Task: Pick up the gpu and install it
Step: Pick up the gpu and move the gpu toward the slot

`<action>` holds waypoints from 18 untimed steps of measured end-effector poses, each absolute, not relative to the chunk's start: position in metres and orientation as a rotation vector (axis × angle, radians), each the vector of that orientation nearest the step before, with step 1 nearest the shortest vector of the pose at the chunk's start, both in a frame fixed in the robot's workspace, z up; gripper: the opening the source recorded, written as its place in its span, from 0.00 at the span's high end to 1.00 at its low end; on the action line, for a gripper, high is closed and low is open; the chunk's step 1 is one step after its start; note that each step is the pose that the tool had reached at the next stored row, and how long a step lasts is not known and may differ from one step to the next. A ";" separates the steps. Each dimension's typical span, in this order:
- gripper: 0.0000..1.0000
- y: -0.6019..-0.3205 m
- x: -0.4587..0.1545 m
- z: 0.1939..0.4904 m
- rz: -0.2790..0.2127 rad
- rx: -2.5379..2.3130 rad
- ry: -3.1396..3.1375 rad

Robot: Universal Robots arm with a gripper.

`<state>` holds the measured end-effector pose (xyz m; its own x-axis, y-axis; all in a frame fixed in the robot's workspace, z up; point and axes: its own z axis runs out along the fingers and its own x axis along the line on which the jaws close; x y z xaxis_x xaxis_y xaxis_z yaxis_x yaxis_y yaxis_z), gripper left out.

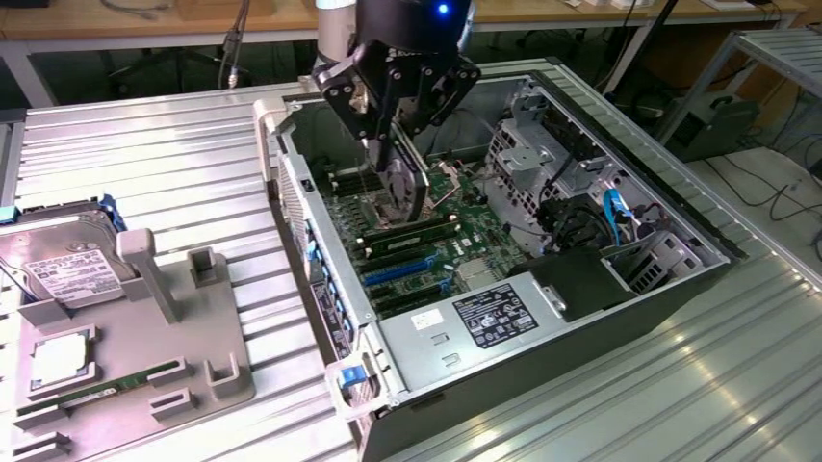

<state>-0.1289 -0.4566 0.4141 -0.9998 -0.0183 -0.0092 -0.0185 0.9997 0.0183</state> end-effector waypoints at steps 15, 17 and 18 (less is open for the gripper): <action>0.71 -0.457 -0.068 0.414 0.029 -0.029 3.132; 0.71 -0.457 -0.058 0.414 0.029 -0.029 3.132; 0.71 -0.457 -0.053 0.414 0.029 -0.029 3.132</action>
<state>-0.0534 -0.4566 0.4141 -0.9998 -0.0182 -0.0092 -0.0184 0.9997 0.0182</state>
